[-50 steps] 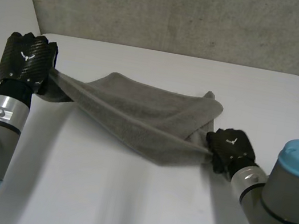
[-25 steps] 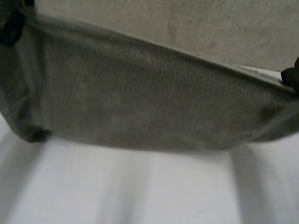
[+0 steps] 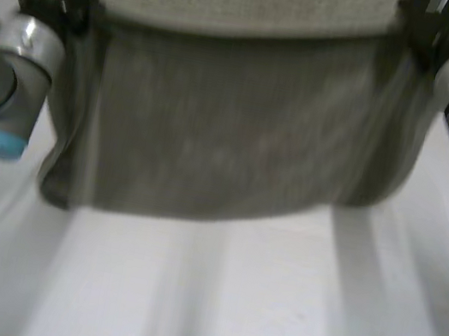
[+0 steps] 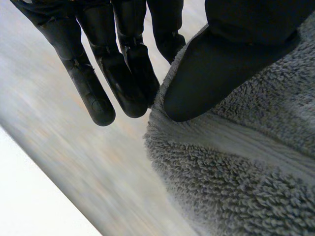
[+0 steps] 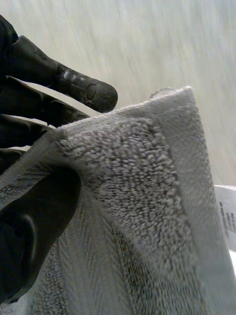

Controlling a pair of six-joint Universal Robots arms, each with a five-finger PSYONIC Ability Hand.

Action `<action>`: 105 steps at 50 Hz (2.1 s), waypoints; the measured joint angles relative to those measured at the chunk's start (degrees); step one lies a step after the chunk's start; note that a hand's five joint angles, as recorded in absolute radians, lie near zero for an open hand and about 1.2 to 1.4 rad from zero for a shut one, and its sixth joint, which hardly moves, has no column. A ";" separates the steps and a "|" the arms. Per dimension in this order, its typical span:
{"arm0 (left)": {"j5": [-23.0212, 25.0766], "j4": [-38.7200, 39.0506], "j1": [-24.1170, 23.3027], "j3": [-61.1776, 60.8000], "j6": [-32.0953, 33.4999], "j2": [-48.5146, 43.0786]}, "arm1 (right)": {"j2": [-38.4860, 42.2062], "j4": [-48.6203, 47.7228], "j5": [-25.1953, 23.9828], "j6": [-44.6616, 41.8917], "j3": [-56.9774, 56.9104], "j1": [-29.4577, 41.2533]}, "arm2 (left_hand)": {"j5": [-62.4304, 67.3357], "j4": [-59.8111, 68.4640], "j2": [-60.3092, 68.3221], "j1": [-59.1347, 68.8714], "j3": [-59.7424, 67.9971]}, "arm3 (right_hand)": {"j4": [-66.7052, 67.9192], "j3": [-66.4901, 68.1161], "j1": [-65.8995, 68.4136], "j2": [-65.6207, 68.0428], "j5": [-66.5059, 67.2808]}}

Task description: Fold the towel.

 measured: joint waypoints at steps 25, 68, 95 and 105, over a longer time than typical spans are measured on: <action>0.89 19.92 1.68 -24.30 -7.27 1.46 | -5.06 -3.46 -3.33 4.83 28.11 -0.71 | 0.00 0.00 0.00 0.06 0.00 | 0.00 0.05 0.00 0.00 0.00; 2.25 19.41 4.01 -30.60 -6.74 -3.00 | 7.13 6.18 -4.64 20.06 31.51 -3.52 | 0.00 0.00 0.00 0.06 0.00 | -24.06 -24.35 -24.08 -23.86 -27.32; 2.40 -1.34 5.51 -39.71 -5.03 15.18 | -14.13 14.77 -8.10 2.50 36.11 -11.25 | 0.00 0.00 0.00 0.06 0.00 | 0.00 -0.14 -0.38 -0.41 -2.77; 3.68 -19.40 6.14 -45.26 3.43 24.69 | -18.04 39.90 -11.56 -15.29 36.97 -19.14 | 0.00 0.00 0.00 0.06 0.00 | 0.01 -0.01 -0.38 -0.01 -0.85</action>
